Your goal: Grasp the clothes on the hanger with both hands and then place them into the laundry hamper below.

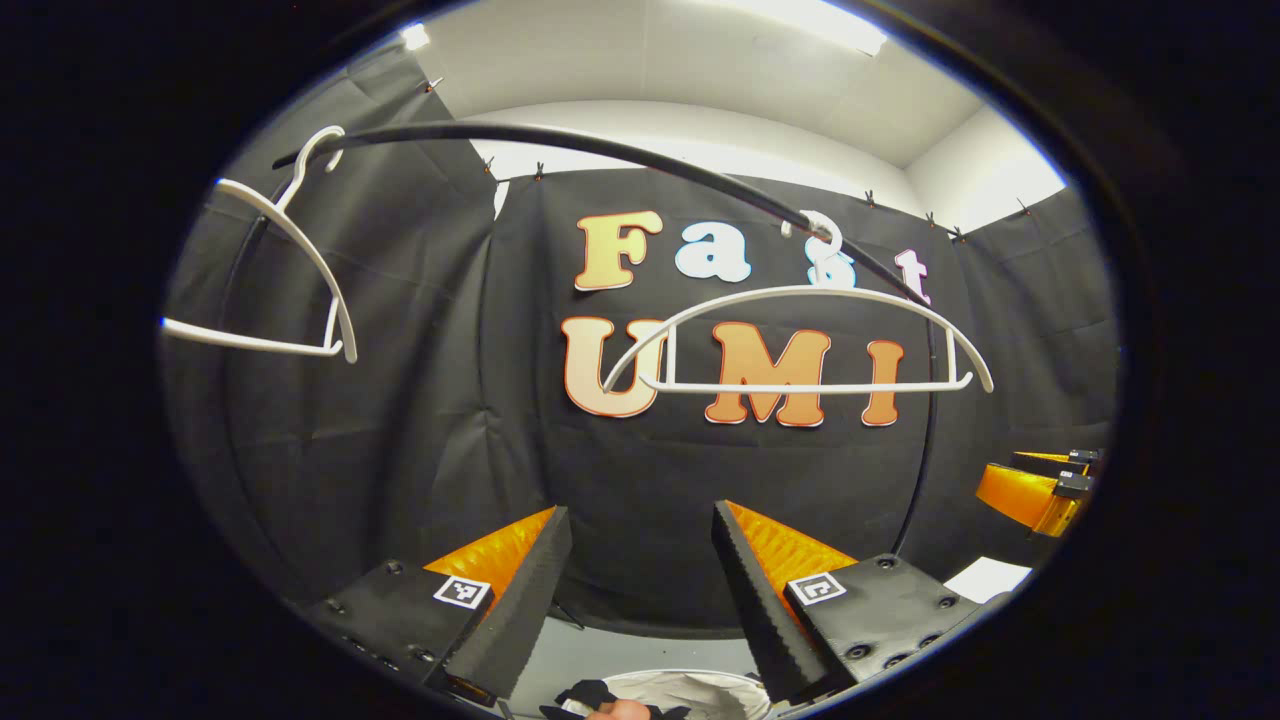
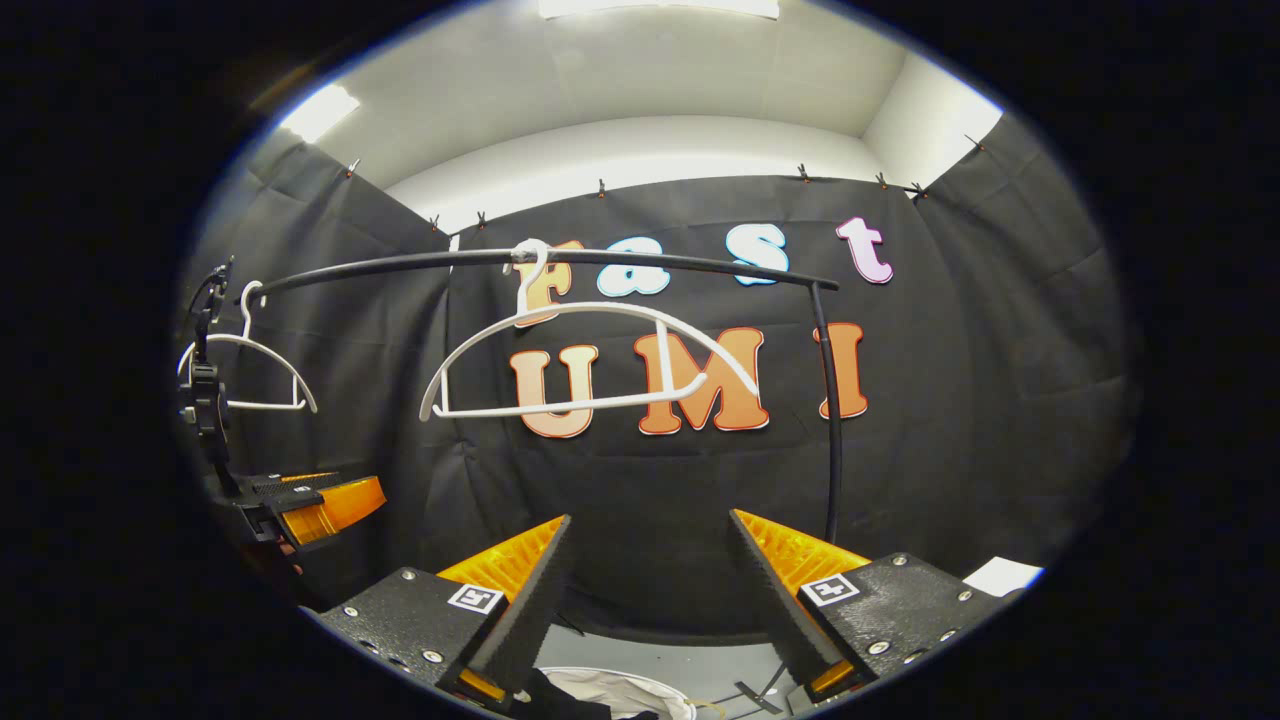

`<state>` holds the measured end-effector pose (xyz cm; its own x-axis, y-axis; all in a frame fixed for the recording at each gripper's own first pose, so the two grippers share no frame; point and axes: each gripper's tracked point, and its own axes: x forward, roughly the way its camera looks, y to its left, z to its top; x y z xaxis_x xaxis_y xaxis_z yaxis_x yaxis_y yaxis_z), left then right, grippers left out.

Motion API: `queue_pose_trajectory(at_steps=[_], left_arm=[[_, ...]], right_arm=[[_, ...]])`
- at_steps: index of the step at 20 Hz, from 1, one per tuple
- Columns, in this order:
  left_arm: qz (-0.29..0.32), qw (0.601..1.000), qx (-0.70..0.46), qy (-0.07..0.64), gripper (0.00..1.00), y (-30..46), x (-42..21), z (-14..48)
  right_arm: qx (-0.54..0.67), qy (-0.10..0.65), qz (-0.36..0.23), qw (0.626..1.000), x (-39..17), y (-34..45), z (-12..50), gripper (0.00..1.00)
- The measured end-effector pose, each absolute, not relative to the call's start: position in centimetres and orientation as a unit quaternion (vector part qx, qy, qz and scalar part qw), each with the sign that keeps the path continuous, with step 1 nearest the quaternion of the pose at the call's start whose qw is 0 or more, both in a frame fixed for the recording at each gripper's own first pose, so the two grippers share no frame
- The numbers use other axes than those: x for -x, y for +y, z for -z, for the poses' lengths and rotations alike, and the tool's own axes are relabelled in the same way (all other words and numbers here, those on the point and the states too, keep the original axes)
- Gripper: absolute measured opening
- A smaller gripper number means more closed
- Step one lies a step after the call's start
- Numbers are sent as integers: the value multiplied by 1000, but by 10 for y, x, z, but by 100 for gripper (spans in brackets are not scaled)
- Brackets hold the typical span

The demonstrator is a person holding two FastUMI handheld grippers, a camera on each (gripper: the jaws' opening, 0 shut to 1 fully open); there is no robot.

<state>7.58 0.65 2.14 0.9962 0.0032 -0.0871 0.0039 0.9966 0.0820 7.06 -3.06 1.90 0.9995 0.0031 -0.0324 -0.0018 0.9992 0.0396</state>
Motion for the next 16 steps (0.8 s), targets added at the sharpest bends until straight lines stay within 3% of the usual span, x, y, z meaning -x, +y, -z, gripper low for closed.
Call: queue_pose_trajectory(at_steps=[1, 4, 5, 6, 16], left_arm=[[-1, 998, -46, 41, 92, 8, -75, -26], [-3, 998, -44, 42, 92, 8, -70, -31], [-2, 998, -42, 42, 92, 6, -68, -31], [-2, 998, -41, 44, 92, 4, -65, -30], [3, 998, -28, 49, 94, 1, -64, -22]], right_arm=[[-19, 17, 1, 1000, -70, -35, -19, 93], [-6, 19, 10, 1000, -70, -50, -19, 93], [-4, 20, 13, 1000, -68, -55, -18, 100], [-7, 22, 14, 1000, -67, -56, -17, 93], [-25, 23, -20, 999, -63, -27, -17, 93]])
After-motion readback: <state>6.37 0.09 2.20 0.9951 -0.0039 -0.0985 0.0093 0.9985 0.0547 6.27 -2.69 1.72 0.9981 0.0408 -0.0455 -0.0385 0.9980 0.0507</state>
